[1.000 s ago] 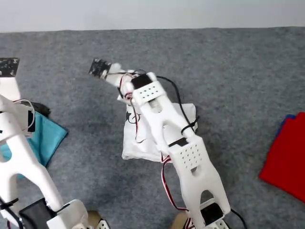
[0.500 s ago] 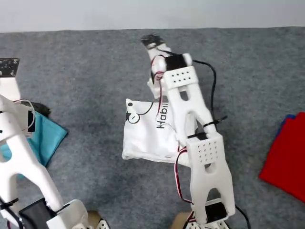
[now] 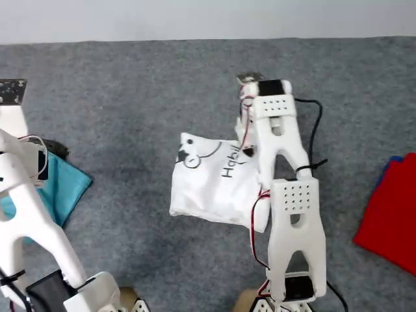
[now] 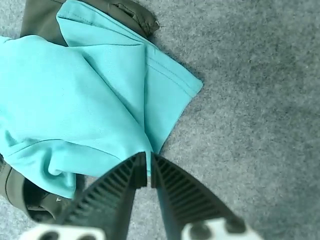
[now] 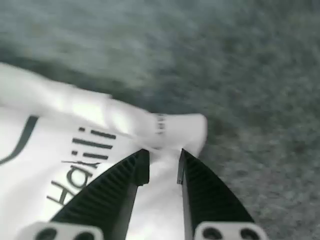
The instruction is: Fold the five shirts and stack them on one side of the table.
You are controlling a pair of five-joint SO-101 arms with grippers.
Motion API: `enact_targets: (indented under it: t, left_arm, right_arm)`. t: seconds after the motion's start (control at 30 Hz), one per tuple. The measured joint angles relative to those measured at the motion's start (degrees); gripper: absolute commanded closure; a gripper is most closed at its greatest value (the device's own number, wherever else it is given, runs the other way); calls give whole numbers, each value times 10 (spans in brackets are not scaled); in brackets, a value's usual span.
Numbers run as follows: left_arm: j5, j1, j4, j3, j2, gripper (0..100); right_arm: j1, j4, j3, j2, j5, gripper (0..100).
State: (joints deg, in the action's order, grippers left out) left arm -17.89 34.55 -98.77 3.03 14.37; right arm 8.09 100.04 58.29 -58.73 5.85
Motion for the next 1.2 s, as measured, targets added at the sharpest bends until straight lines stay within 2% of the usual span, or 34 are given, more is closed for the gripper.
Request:
enact_targets:
  t: [0.17,0.5,0.73,1.1,1.2]
  left_arm:
    - [0,0,0,0,0,977]
    - [0,0,0,0,0,977]
    - [0,0,0,0,0,977]
    - [0,0,0,0,0,977]
    - [0,0,0,0,0,977]
  right_arm:
    - [-23,0,0,0,0,887]
    - [4,3,0,62,0,882]
    - [-11,3,-6,62,-13,794]
    - [27,3,-55,62,-17,797]
    - [37,3,-55,48,-17,826]
